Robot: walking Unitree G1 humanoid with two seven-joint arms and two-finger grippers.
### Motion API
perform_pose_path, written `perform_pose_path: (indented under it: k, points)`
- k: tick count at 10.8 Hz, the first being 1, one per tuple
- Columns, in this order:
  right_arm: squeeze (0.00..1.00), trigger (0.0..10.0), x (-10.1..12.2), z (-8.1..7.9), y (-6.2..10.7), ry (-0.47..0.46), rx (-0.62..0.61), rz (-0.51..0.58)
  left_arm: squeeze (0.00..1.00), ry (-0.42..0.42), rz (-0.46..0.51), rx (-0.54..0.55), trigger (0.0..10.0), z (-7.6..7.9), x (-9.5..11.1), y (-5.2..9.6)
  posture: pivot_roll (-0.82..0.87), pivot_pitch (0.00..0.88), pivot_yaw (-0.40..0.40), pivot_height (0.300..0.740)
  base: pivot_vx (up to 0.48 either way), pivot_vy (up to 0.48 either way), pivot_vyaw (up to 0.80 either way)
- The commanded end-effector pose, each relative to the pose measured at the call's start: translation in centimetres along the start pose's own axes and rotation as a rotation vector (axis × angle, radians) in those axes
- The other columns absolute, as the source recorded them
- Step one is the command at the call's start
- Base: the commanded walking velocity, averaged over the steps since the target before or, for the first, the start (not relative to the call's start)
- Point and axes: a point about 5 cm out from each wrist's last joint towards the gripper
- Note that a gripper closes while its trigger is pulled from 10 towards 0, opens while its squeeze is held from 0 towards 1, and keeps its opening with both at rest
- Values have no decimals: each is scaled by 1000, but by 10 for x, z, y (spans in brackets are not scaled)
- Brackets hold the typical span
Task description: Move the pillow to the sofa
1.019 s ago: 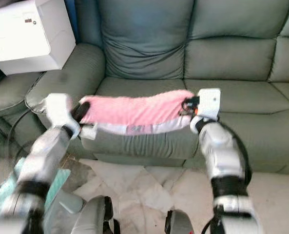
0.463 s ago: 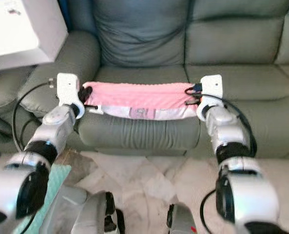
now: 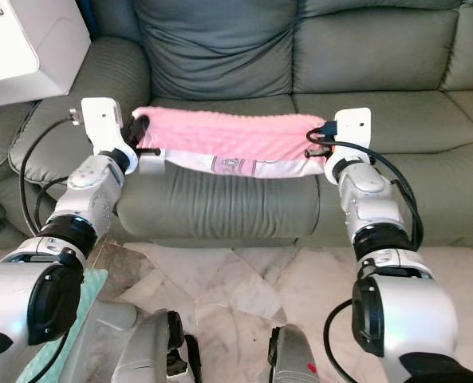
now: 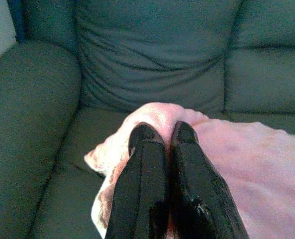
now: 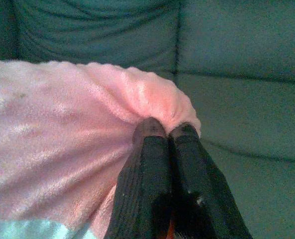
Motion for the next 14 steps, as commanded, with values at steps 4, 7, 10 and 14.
perform_pose_path:
  k: [4, 7, 10, 14]
  points:
    - [0, 10000, 21, -3, 0, -4, -23, 147, 0, 4, 109, -46, 10000, -10, 8, 14, -73, 141, 50, 675, 0, 0, 0]
    - [0, 10000, 21, 3, 3, -36, -48, 166, 0, 0, 163, -61, 10000, -12, 5, 33, -73, 76, 50, 710, 0, 0, 0]
    - [0, 10000, 9, 0, 17, -41, -41, 185, 0, 25, 173, -41, 10000, -15, 10, 57, -77, 30, 58, 740, 0, 0, 0]
    - [0, 10000, 0, -16, 39, -100, -19, 191, 0, 46, 167, -87, 10000, 0, 12, 77, -72, 8, 62, 740, 0, 0, 0]
Point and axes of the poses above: a point about 5 cm out from each wrist's last joint towards the gripper, its own y axis pointing back from the gripper into the wrist, its own x axis along the axis of the wrist's last joint, z = x × y, and after that the axes turned 15 degrees about y, right-handed
